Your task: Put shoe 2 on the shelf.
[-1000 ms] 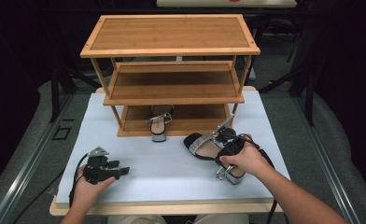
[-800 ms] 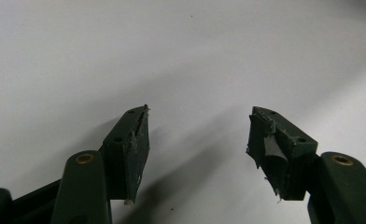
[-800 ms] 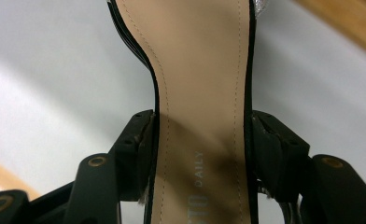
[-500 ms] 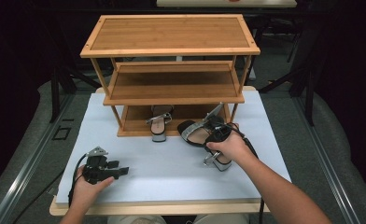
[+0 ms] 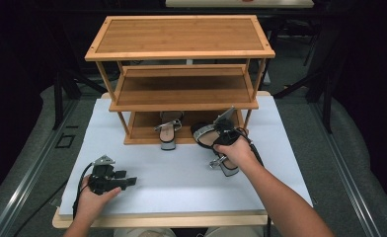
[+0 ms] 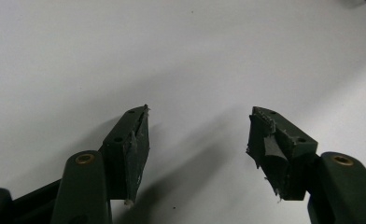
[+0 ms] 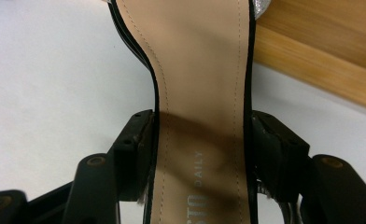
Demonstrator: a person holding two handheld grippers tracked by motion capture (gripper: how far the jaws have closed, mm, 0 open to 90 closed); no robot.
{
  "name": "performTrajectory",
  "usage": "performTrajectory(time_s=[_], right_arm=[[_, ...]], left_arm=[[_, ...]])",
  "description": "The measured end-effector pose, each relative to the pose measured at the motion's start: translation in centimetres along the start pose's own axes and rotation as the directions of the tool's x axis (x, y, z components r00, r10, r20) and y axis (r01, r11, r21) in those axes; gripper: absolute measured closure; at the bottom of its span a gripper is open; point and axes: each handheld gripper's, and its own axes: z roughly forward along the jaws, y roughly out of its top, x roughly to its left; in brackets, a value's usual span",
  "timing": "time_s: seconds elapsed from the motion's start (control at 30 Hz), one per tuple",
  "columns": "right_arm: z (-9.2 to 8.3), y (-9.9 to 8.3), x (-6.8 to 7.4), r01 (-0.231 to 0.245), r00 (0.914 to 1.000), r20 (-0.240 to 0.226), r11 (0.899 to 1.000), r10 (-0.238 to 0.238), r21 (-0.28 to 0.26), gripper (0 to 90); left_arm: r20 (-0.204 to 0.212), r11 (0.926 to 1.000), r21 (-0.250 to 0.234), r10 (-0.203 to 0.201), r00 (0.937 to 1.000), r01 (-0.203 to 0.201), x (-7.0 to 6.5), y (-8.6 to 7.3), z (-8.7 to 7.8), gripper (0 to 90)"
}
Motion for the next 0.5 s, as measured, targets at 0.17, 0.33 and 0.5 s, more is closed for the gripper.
performTrajectory(time_s=[0.17,0.33,0.5], right_arm=[[-0.1,-0.2,-0.2,0.009,0.9984,-0.056,1.0,-0.008,0.015,36.6],[-1.9,-1.0,-0.5,0.022,0.9941,-0.105,0.998,-0.027,-0.051,35.9],[-4.8,-2.4,-0.9,0.086,0.9887,-0.112,0.989,-0.1,-0.123,37.9]], left_arm=[[-0.002,1.0,0.005,0.001,1.0,-0.001,0.0,0.0,0.0,38.4],[0.001,1.0,-0.001,-0.006,1.0,0.006,0.1,-0.1,0.0,38.4],[-0.004,1.0,0.0,-0.007,1.0,0.007,0.0,-0.1,0.0,38.4]])
